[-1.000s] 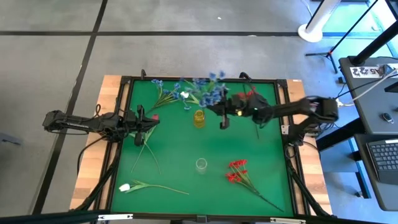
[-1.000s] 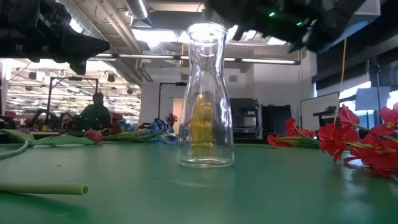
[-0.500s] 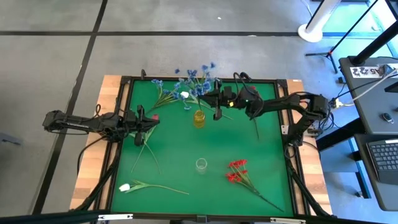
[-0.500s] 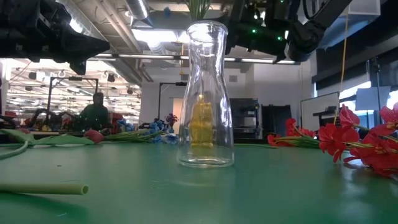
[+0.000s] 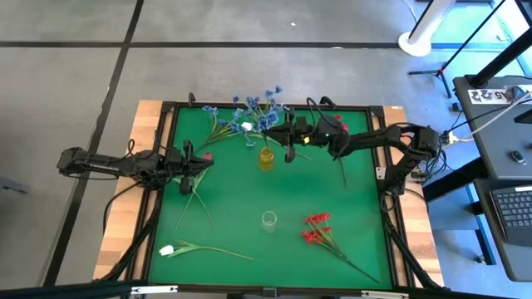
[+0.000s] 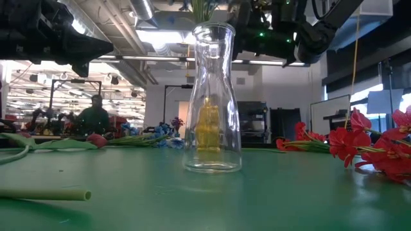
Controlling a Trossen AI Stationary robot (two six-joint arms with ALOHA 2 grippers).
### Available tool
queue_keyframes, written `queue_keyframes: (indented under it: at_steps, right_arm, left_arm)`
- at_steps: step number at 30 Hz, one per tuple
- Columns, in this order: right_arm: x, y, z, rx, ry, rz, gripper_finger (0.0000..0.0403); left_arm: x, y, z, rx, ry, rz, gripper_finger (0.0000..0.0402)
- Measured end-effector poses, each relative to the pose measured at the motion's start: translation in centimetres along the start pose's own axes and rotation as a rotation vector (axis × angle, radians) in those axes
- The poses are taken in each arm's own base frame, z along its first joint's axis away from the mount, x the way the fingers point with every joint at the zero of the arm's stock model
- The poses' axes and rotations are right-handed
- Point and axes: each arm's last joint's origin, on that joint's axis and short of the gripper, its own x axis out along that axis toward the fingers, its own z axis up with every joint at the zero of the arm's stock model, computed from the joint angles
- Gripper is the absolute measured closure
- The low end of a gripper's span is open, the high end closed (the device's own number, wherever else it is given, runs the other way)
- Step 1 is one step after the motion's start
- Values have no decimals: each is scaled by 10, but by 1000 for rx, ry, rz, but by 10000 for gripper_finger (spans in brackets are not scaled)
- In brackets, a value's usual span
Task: Sort flowers into vase by color
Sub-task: Put the right blue flowers into the yellow flower vase
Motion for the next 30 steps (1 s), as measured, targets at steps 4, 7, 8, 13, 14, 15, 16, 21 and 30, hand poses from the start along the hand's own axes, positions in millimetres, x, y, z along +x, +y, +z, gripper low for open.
queue_keyframes:
  at_steps: [4,7,8,13,14,15,16,21,30]
  right_arm:
    - [0,-1,-6,15,56,-28,394]
    - [0,-2,-8,43,77,-53,377]
    - [0,-2,-8,52,75,-55,366]
    - [0,-2,-9,75,84,-51,288]
    - [0,-2,-10,78,92,-52,270]
    - [0,-2,-10,81,101,-52,251]
    - [-1,-2,-11,83,109,-53,234]
    - [-2,-2,-12,89,158,-58,161]
    - [-21,4,11,4,361,-108,112]
  left_arm:
    - [0,0,0,0,0,0,401]
    - [0,0,0,0,0,0,401]
    - [0,0,0,0,0,0,401]
    - [0,0,0,0,0,0,401]
    - [0,0,0,0,0,0,401]
    - [0,0,0,0,0,0,401]
    - [0,0,0,0,0,0,401]
    - [0,0,0,0,1,0,401]
    - [0,0,0,0,0,0,401]
